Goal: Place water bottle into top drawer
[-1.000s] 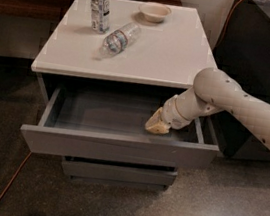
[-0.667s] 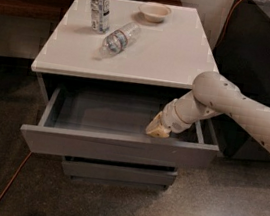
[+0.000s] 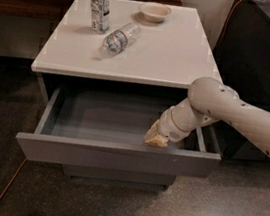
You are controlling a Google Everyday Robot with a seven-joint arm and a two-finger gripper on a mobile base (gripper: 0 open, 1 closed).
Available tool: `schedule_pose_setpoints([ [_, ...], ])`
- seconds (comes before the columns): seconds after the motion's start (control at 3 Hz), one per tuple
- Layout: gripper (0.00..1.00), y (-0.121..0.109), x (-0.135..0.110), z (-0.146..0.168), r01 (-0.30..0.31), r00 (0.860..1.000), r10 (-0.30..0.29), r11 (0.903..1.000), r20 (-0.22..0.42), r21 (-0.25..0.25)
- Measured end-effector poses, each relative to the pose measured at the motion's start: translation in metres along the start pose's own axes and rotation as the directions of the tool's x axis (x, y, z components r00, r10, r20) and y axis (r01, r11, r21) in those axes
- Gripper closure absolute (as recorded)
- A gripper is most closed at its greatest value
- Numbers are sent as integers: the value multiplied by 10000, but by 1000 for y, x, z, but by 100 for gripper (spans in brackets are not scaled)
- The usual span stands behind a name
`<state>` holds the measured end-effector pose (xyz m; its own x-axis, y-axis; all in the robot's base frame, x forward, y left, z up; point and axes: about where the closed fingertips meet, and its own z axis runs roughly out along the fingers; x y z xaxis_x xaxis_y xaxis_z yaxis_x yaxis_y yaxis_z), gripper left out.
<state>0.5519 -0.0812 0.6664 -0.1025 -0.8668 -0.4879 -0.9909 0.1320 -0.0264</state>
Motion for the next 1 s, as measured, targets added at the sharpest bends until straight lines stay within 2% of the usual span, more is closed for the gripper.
schedule_pose_setpoints([
  [1.0, 100, 54, 3, -9, -349, 9994, 346, 9987, -88, -378],
])
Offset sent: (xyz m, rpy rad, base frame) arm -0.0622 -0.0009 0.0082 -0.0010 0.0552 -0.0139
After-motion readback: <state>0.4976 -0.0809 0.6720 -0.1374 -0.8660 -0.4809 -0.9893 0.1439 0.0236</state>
